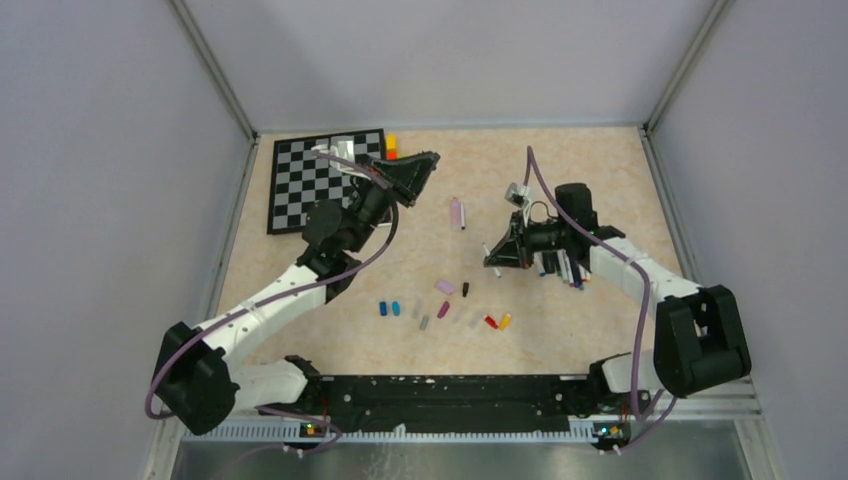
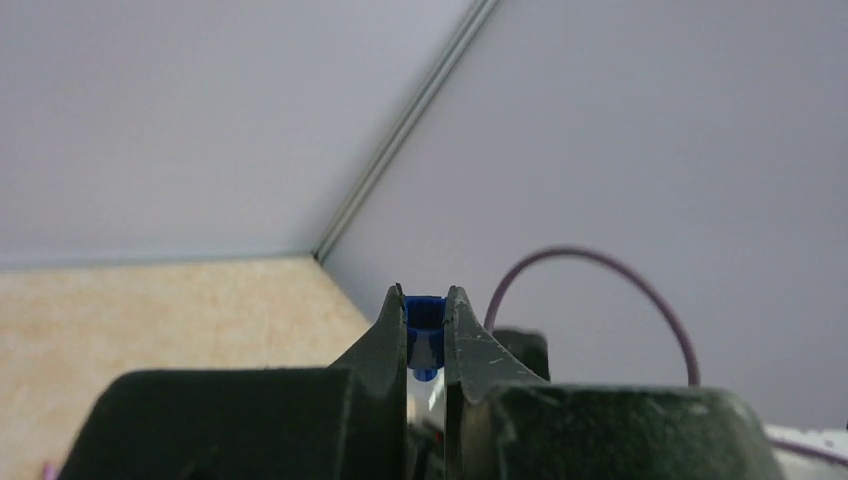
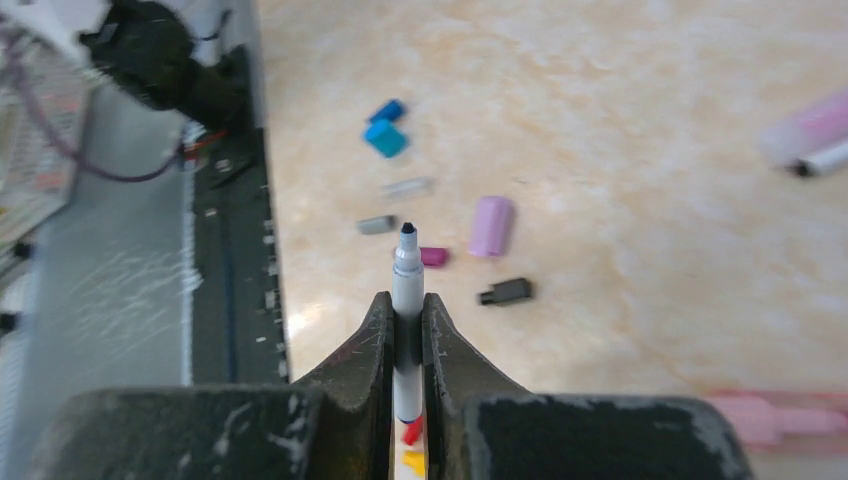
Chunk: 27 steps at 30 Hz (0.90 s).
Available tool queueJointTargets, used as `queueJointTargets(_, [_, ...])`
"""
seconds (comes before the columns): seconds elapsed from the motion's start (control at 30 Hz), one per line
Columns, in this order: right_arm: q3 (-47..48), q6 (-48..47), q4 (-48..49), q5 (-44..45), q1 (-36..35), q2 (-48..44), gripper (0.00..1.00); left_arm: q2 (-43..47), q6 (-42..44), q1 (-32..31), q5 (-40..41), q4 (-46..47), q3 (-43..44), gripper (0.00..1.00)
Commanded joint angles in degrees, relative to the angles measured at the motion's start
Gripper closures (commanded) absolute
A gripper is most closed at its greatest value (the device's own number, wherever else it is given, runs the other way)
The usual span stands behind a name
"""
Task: Open the pen caps
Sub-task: Place the pen at the center of the board.
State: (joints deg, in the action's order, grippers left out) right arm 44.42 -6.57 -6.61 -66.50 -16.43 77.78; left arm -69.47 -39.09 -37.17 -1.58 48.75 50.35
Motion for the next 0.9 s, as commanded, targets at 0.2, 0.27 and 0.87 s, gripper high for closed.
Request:
queueJointTargets(0.2, [11.5, 12.0, 0.6, 34.6, 1.0, 12.0, 1.0, 9.5, -5.8, 0.3, -10.6, -20.5, -13.2, 1.0])
queueJointTargets(0.27, [14.8, 17.0, 1.2, 35.9, 0.7, 15.7, 1.0, 10.6, -5.5, 0.3, -10.4, -20.8, -15.7, 1.0])
queueJointTargets(0.87, [37.4, 28.5, -1.2, 37.3, -1.2, 42.3, 0.89, 10.3, -0.6, 0.4, -12.8, -24.0, -22.1, 1.0])
